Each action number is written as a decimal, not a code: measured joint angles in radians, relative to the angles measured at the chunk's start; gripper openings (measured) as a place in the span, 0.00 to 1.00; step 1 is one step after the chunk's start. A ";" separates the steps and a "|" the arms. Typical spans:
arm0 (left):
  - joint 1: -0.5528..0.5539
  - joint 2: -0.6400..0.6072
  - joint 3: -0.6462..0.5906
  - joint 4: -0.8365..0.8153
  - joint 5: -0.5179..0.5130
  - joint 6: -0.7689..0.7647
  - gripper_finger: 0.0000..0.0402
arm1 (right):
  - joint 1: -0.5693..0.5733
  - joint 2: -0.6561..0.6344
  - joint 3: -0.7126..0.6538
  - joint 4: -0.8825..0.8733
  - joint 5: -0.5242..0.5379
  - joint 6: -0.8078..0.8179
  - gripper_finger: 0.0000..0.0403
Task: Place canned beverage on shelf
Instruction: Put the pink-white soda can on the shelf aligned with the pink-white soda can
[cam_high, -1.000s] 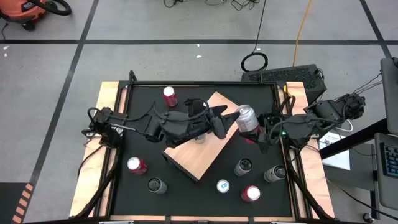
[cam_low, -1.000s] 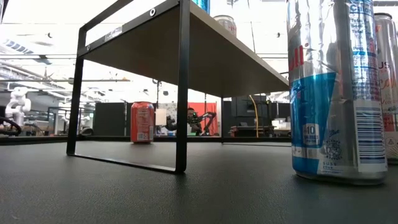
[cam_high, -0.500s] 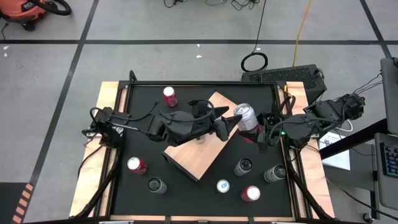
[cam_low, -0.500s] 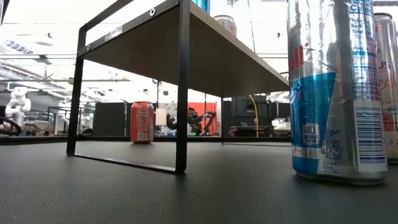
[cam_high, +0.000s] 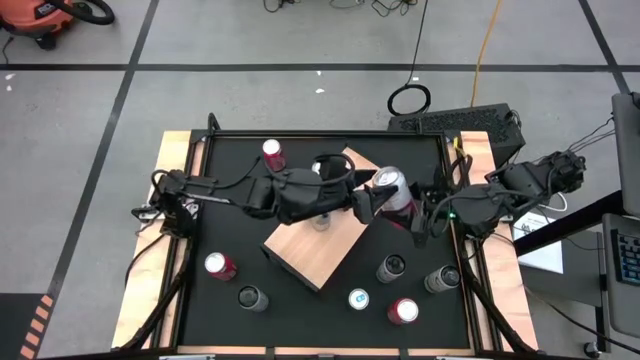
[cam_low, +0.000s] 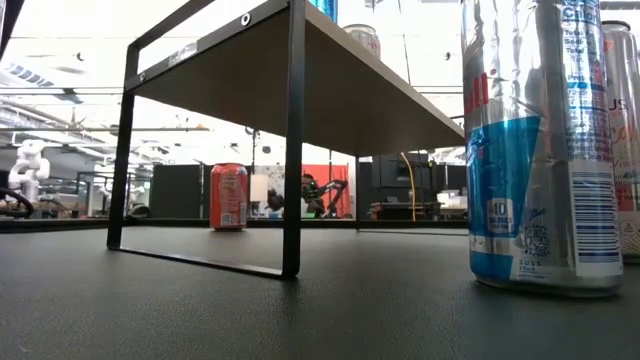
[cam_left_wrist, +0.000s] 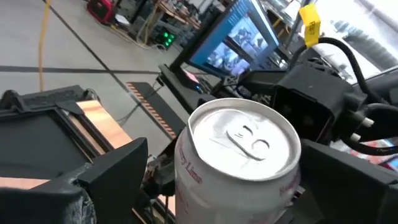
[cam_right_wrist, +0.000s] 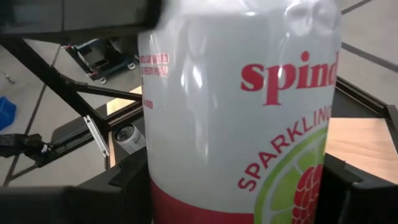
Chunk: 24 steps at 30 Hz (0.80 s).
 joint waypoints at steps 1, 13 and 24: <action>0.003 0.006 0.000 0.006 0.010 0.000 1.00 | 0.000 0.001 0.000 0.001 0.000 -0.005 0.68; 0.005 0.023 0.000 0.008 0.049 0.007 1.00 | 0.000 0.044 0.000 0.033 -0.001 -0.042 0.68; 0.004 0.023 0.000 0.001 0.102 0.003 0.79 | 0.000 0.053 0.000 0.067 0.000 -0.050 0.68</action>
